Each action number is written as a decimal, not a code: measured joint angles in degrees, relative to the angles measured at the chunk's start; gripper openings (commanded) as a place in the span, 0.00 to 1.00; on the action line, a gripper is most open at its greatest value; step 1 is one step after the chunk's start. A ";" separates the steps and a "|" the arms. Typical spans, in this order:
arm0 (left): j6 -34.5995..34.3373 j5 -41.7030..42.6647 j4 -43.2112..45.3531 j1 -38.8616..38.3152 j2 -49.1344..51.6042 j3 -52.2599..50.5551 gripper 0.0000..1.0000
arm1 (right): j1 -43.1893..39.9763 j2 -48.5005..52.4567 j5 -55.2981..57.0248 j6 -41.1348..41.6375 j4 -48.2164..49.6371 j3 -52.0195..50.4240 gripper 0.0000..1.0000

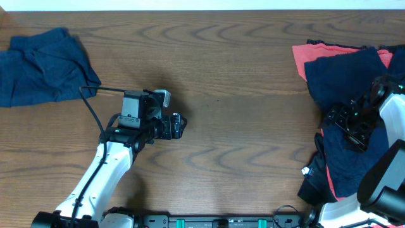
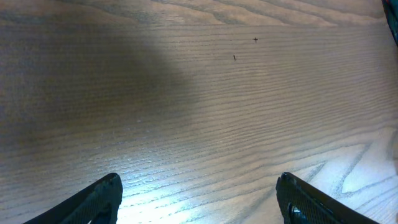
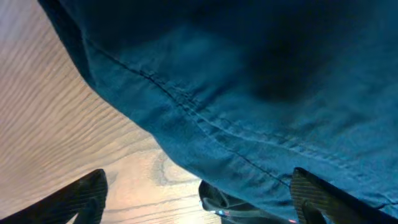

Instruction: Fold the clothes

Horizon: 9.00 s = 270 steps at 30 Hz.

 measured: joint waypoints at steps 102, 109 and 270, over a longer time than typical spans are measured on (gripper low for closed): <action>0.02 0.00 2.34 0.00 0.00 0.02 0.66 | 11.87 2.23 6.64 -0.33 14.32 -0.59 0.44; 0.02 0.00 2.34 0.00 0.00 0.02 0.66 | 11.87 2.23 6.78 0.02 19.21 -4.98 0.01; -10.93 12.98 28.55 -10.99 31.87 10.34 0.06 | 61.31 -31.69 15.23 1.92 -1.44 15.82 0.99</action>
